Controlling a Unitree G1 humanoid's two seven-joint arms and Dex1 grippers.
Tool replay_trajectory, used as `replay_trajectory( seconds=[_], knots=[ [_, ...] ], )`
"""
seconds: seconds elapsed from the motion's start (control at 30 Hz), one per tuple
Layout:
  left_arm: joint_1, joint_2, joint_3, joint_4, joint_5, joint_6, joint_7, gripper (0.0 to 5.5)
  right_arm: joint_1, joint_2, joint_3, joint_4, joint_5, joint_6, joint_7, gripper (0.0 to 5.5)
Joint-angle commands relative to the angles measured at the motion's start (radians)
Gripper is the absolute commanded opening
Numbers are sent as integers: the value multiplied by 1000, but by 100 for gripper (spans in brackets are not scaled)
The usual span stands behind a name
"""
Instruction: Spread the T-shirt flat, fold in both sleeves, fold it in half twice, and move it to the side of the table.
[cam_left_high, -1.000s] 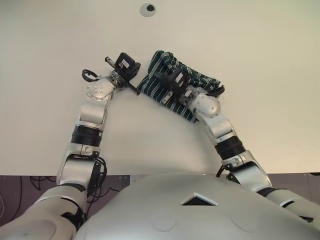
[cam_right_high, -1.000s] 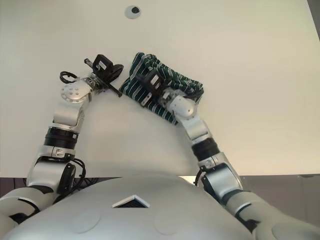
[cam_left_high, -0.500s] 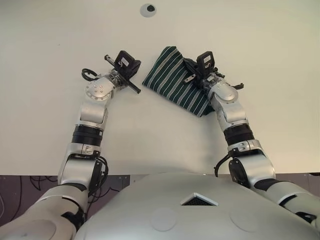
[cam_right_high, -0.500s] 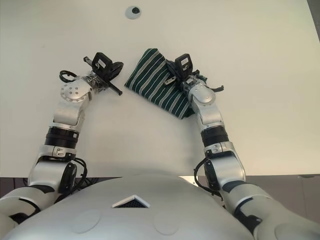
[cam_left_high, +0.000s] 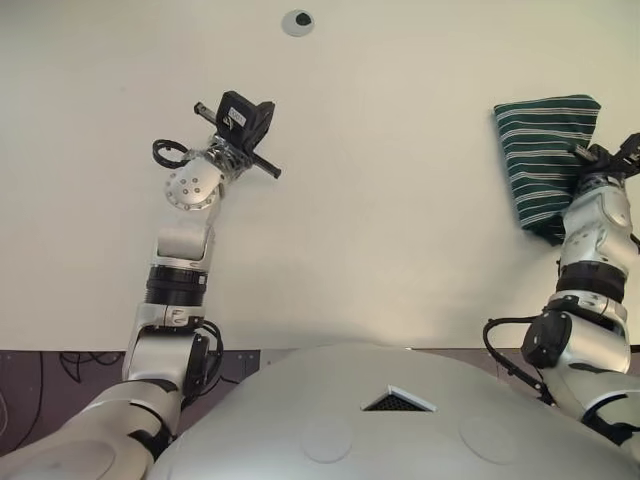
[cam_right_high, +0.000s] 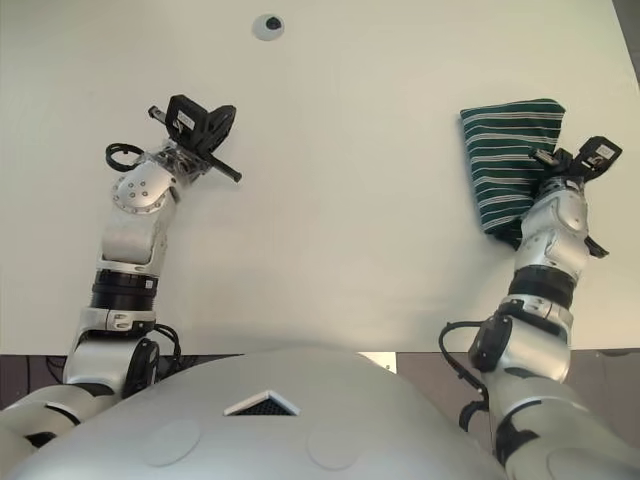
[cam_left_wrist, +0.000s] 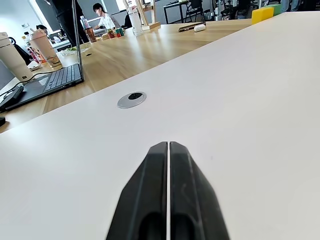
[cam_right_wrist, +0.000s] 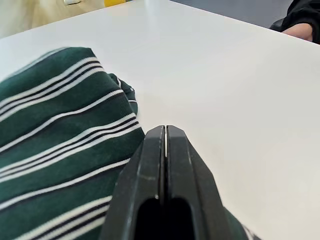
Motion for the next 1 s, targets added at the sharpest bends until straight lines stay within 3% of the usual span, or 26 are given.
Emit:
replay_trajectory(
  seconds=[0.03, 0.2, 0.37, 0.5, 0.57, 0.77, 1.0],
  knots=[
    [33, 4, 28, -39, -11, -2, 15, 0, 77, 78, 36, -119, 11, 55, 10, 4],
    [90, -63, 55, -124, -77, -58, 40, 0, 202, 123, 168, -637, -135, -238, 47, 4],
    [156, -161, 96, -203, -111, -57, 153, 0, 378, 238, 259, -987, -214, -252, -33, 4],
    [202, -209, 108, -192, -81, -107, 236, 0, 388, 220, 366, -879, -366, -342, -7, 4],
    [251, -147, 79, -189, 37, -220, 247, 0, 351, 183, 417, -812, -404, -382, 45, 4],
    [348, -104, 128, -211, 113, -400, 306, 0, 285, 158, 415, -666, -399, -408, 102, 4],
    [301, -98, 132, -81, 117, -431, 312, 0, 253, 158, 374, -521, -406, -421, 82, 4]
  ],
)
